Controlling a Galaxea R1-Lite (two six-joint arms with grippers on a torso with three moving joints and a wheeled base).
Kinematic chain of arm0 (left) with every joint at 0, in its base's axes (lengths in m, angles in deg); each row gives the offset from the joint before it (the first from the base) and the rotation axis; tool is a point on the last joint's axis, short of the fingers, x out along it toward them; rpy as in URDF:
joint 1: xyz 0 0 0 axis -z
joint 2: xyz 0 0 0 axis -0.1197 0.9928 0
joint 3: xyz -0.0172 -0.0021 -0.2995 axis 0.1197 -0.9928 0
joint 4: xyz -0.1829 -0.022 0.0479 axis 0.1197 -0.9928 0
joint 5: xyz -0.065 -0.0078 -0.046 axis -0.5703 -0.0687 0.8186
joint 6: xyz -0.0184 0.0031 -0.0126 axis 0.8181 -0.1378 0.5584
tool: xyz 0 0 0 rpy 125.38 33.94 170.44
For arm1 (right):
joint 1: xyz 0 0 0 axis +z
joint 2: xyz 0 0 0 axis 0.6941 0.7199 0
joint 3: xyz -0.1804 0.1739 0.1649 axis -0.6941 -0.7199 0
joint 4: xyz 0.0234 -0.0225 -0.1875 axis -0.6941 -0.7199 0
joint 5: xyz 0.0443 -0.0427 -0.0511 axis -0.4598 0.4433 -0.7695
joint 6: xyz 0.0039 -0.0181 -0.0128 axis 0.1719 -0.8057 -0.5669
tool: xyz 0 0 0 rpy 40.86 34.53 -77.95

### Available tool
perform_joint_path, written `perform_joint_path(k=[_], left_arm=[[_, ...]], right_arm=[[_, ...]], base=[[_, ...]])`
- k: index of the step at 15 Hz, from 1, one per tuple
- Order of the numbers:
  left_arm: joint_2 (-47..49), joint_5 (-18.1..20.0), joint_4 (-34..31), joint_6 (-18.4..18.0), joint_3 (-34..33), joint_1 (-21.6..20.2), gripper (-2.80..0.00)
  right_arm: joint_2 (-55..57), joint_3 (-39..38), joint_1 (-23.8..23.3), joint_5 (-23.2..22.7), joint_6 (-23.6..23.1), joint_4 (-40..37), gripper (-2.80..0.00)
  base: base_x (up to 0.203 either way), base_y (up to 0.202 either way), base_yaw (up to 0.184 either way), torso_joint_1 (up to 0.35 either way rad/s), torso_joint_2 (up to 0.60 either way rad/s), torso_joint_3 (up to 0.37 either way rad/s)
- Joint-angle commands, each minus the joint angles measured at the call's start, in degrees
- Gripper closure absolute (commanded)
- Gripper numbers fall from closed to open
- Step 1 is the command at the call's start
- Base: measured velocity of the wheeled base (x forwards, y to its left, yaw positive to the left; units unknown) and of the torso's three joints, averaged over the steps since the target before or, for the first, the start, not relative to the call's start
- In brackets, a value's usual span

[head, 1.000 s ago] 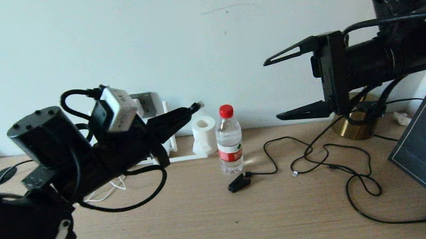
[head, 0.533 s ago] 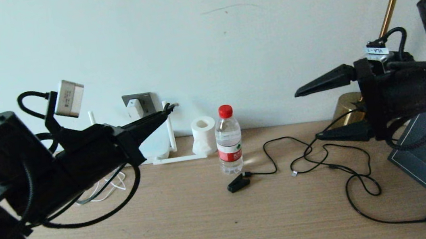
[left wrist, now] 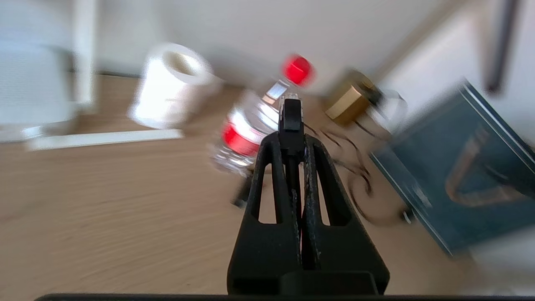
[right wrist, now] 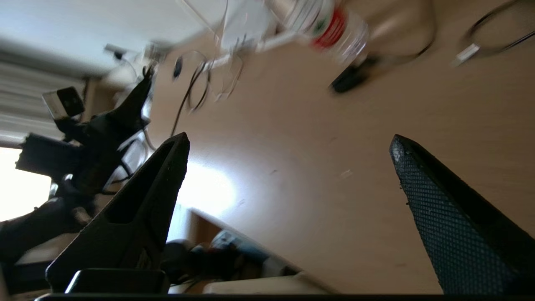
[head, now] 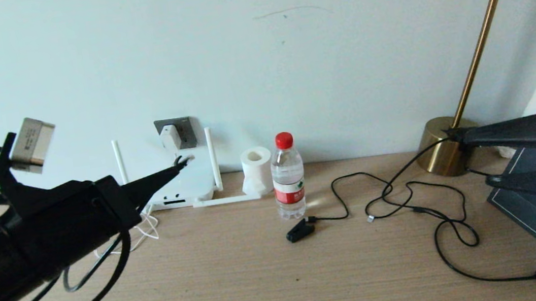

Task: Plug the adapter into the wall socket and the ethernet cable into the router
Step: Align cable and router interface

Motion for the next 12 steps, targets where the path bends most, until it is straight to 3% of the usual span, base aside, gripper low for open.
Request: perform_joint_path(k=[1,4,5,7,8,11,12], left_arm=[[-1.0,-5.5,-0.3,0.4,-0.6,0.5,0.00],[2.1,-15.8,-0.4,0.4,-0.2,3.3,0.00],[3.9,-19.6,-0.3,0.4,0.0,3.4,0.00],[5.9,-22.9,-0.3,0.3,-0.7,3.5,0.00],[6.0,-23.6,-0.4,-1.4,-1.7,3.6,0.00],[5.5,-25.4,0.4,-11.7,-6.7,3.9,0.00],[5.9,-25.7,0.5,-12.4,-6.7,3.9,0.00]], right_arm=[[-11.2,-4.3,-7.0,3.7,-5.3,0.0,-2.80],[-22.0,-7.9,-14.7,9.7,-15.7,-2.0,-2.80],[-25.4,-8.6,-16.4,13.2,-21.7,-6.0,-2.80],[-31.6,-12.4,-17.9,22.0,-32.0,-10.2,-2.80],[-34.1,-15.7,-18.2,24.6,-35.3,-10.9,-2.80],[-42.9,-25.6,-18.4,26.2,-39.4,-11.3,-2.80],[-44.5,-30.4,-18.3,26.4,-40.7,-10.4,-2.80]], base=[[0.000,0.000,0.000,0.000,0.00,0.000],[0.000,0.000,0.000,0.000,0.00,0.000],[0.000,0.000,0.000,0.000,0.00,0.000],[0.000,0.000,0.000,0.000,0.00,0.000],[0.000,0.000,0.000,0.000,0.00,0.000],[0.000,0.000,0.000,0.000,0.00,0.000],[0.000,0.000,0.000,0.000,0.00,0.000]])
